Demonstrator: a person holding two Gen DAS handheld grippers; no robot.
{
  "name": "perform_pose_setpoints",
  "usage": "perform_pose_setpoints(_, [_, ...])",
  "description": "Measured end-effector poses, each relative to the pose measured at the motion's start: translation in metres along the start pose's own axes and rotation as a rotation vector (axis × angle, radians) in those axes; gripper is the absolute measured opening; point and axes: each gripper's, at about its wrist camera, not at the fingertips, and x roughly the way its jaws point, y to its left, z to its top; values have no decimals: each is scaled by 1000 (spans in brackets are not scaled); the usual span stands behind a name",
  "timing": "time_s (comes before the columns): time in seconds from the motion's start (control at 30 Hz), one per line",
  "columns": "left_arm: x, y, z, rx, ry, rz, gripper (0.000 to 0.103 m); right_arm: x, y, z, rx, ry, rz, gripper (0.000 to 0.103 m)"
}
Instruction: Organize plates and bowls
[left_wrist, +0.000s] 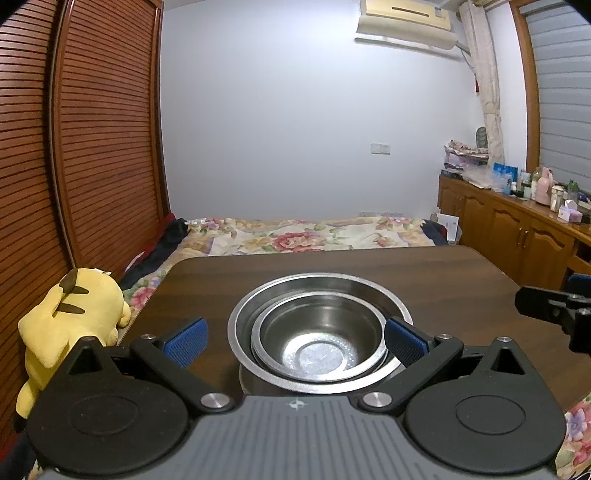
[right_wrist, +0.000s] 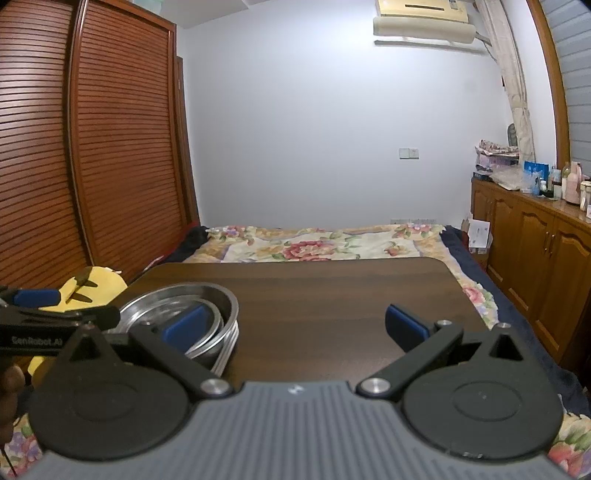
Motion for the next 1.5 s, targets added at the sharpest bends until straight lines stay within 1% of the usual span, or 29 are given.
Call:
perform_pose_setpoints(0.47, [15, 4, -18, -22, 36, 14, 103, 7, -5, -19, 10, 9, -14, 103])
perform_pose_setpoints(0.73, [20, 1, -28, -12, 53, 10, 103, 10, -9, -30, 37, 31, -19, 103])
perform_pose_setpoints(0.97, [19, 0, -29, -12, 55, 8, 103, 11, -11, -35, 40, 43, -21, 103])
perform_pose_setpoints(1.5, [20, 1, -27, -14, 51, 9, 103, 13, -14, -33, 41, 44, -18, 103])
